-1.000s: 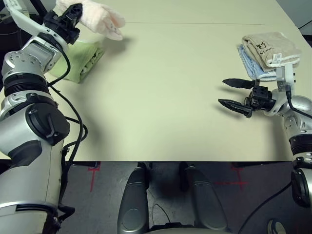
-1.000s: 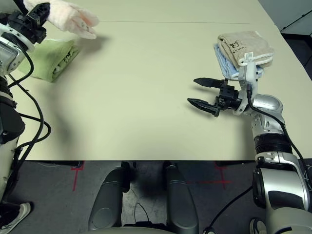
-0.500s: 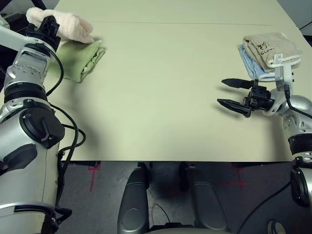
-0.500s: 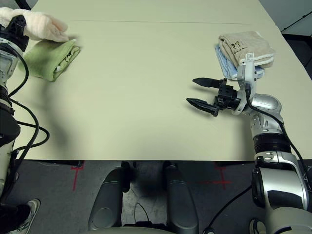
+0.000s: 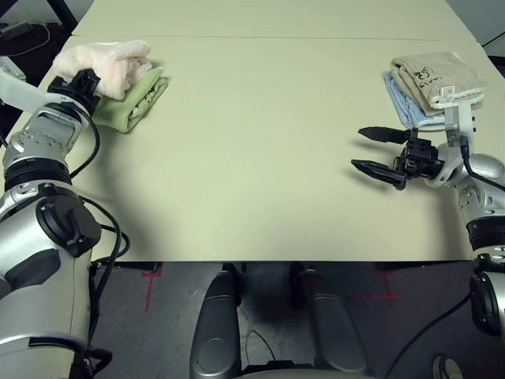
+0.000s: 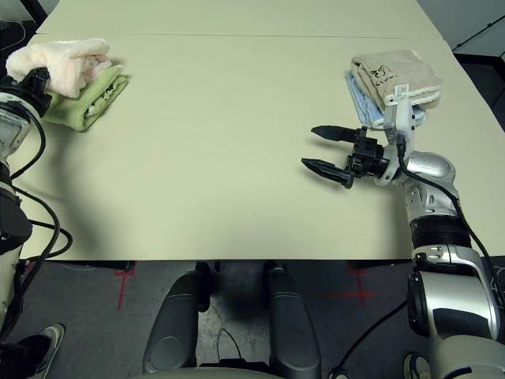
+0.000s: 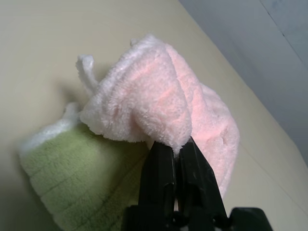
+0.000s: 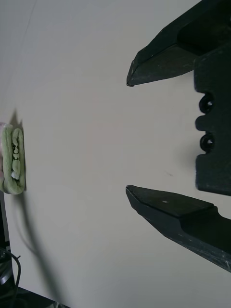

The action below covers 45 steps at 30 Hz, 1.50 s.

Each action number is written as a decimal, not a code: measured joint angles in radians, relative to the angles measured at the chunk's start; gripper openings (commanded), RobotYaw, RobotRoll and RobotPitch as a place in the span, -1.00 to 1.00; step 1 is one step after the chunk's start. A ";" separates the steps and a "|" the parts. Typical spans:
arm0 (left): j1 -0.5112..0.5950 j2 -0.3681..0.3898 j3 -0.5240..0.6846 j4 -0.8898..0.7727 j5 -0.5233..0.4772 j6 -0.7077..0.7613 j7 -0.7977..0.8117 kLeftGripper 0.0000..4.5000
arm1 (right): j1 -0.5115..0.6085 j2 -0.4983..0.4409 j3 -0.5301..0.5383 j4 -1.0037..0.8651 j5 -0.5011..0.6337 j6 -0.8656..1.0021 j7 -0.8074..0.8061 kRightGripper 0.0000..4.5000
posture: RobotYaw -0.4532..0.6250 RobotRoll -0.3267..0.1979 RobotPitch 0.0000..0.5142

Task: Fold the towel and set it aside.

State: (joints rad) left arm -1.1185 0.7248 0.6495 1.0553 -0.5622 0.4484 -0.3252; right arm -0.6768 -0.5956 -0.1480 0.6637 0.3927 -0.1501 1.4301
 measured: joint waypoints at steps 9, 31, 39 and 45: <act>0.148 -0.053 0.055 -0.324 -0.102 0.241 0.162 -0.99 | -0.014 0.018 0.012 0.008 -0.002 -0.004 0.002 1.00 | -0.01 0.25 0.01; 0.273 -0.027 -0.085 -0.564 -0.099 0.435 0.176 0.98 | -0.022 0.029 0.012 0.014 -0.013 -0.011 0.002 1.00 | 0.01 0.25 0.02; 0.367 0.098 -0.181 -0.739 -0.076 0.599 0.117 0.98 | -0.030 0.047 0.014 0.035 -0.014 -0.015 -0.001 1.00 | 0.01 0.25 0.01; 0.620 0.326 -0.301 -1.046 -0.070 0.649 -0.139 0.98 | -0.043 0.061 0.014 0.042 -0.012 -0.021 -0.020 1.00 | 0.03 0.25 0.03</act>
State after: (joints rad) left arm -0.4984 1.0505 0.3480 0.0096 -0.6321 1.0979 -0.4637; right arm -0.7201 -0.5349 -0.1341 0.7061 0.3804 -0.1709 1.4103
